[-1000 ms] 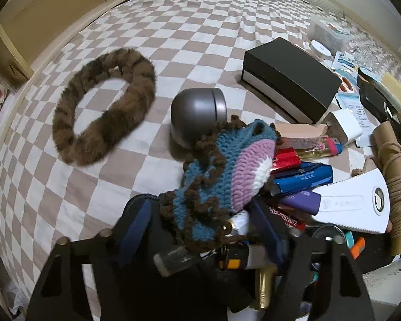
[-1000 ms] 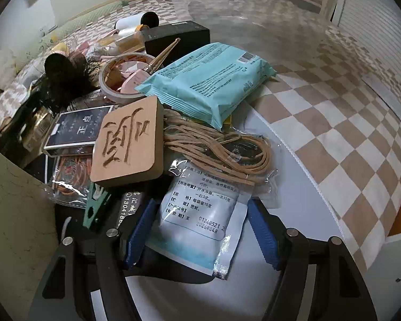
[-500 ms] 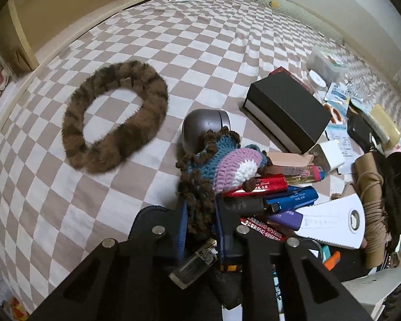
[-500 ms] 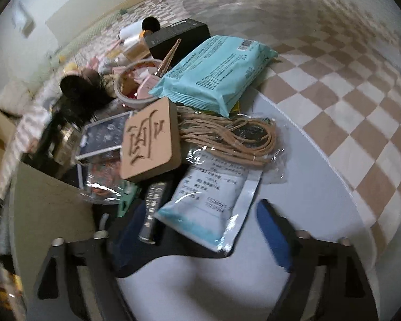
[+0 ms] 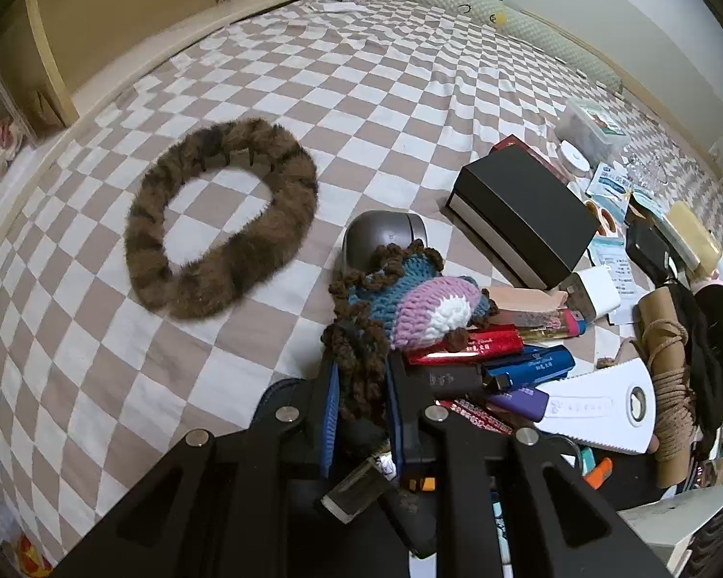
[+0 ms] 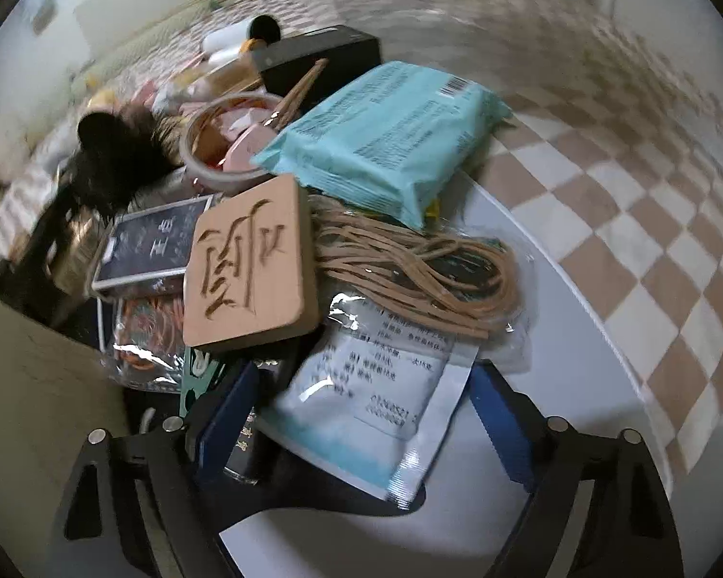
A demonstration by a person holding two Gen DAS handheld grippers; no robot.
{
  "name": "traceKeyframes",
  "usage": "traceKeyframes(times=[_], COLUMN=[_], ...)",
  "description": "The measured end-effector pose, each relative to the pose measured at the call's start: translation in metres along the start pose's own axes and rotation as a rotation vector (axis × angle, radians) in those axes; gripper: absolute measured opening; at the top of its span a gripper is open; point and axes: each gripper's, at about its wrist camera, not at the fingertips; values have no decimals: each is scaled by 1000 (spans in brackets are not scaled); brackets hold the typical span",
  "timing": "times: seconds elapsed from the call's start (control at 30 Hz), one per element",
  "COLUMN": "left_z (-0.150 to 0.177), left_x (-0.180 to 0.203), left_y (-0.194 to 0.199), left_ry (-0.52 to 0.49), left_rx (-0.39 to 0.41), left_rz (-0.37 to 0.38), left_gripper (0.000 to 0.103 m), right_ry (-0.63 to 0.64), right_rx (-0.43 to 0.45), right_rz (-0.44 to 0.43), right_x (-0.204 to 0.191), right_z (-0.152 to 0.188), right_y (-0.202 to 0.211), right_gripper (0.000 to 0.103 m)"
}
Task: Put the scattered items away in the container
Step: 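Close the left gripper on the blue knitted toy while the right closes on the white packet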
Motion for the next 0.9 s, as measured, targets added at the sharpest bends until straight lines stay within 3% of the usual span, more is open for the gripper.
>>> traceKeyframes(times=[0.07, 0.13, 0.27, 0.33, 0.4, 0.9], left_z=[-1, -2, -5, -6, -8, -27], left_x=[0, 0, 0, 0, -1, 33], left_y=[1, 2, 5, 8, 11, -13], left_ry=[-2, 8, 5, 4, 5, -95], left_rx=[8, 14, 32, 42, 60, 15], left_rz=[3, 11, 5, -5, -20, -18], left_gripper=[21, 36, 49, 66, 73, 73], right_ry=[13, 7, 39, 49, 65, 21], right_rx=[0, -4, 4, 23, 48, 17], right_rz=[-8, -23, -11, 14, 47, -13], right_x=[3, 13, 15, 15, 14, 18], right_z=[1, 1, 5, 7, 9, 9], right_y=[2, 3, 7, 12, 17, 13], right_gripper=[74, 63, 57, 48, 43, 42])
Point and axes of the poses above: each gripper's, at about its wrist camera, not at the fingertips, and y roughly against the way its jaws point, x to its right, z to its underside, and after that the axes turned 13 degrees about -y, right-handed
